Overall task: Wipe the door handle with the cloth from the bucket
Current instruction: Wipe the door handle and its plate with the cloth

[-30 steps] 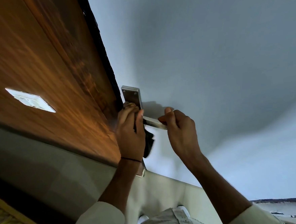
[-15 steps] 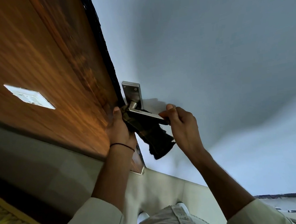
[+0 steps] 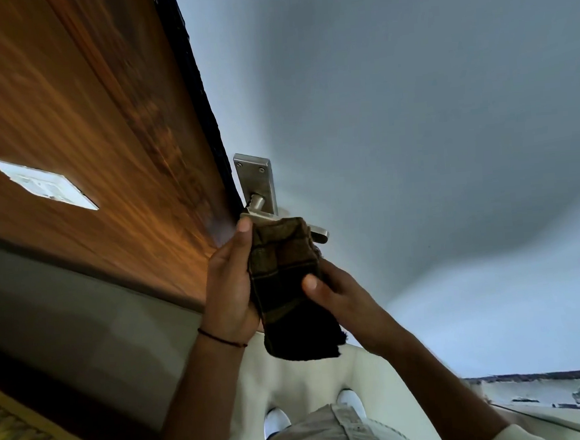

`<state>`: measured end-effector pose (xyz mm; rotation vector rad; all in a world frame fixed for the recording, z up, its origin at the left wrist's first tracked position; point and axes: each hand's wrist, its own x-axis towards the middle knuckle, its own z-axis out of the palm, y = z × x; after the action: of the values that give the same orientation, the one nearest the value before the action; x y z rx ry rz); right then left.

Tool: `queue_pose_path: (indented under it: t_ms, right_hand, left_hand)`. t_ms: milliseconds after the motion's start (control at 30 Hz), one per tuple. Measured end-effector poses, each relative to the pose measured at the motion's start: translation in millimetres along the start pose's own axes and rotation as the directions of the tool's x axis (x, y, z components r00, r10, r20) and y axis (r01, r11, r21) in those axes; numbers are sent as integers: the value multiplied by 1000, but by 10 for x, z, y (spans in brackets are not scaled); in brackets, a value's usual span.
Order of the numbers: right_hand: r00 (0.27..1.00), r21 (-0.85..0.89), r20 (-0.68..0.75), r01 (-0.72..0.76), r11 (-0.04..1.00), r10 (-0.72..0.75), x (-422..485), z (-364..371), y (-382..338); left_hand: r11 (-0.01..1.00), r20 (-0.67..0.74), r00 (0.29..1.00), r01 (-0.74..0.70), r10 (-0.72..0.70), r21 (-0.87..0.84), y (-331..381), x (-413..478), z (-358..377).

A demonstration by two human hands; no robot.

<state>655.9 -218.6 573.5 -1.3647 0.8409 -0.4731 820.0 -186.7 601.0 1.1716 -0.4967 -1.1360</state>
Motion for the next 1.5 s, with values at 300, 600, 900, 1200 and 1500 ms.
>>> queue_pose_path:
  t_ms: [300, 600, 900, 1200, 1500]
  right_hand:
    - [994, 58, -10, 110, 992, -110, -45, -155, -205]
    - [759, -610, -413, 180, 772, -504, -91, -350, -912]
    - [902, -996, -39, 0, 91, -429, 486, 93, -505]
    - [778, -959, 13, 188, 212, -628, 711, 136, -404]
    - [688, -997, 41, 79, 19, -724, 1129, 575, -483]
  left_hand:
    - [955, 215, 959, -225, 183, 193, 150, 41, 177]
    - [879, -145, 906, -331, 397, 343, 81, 351, -316]
    - [776, 2, 903, -371, 430, 510, 190, 424, -496]
    - [403, -88, 600, -414, 795, 816, 308, 432, -421]
    - [331, 3, 621, -421, 784, 845, 275, 564, -462]
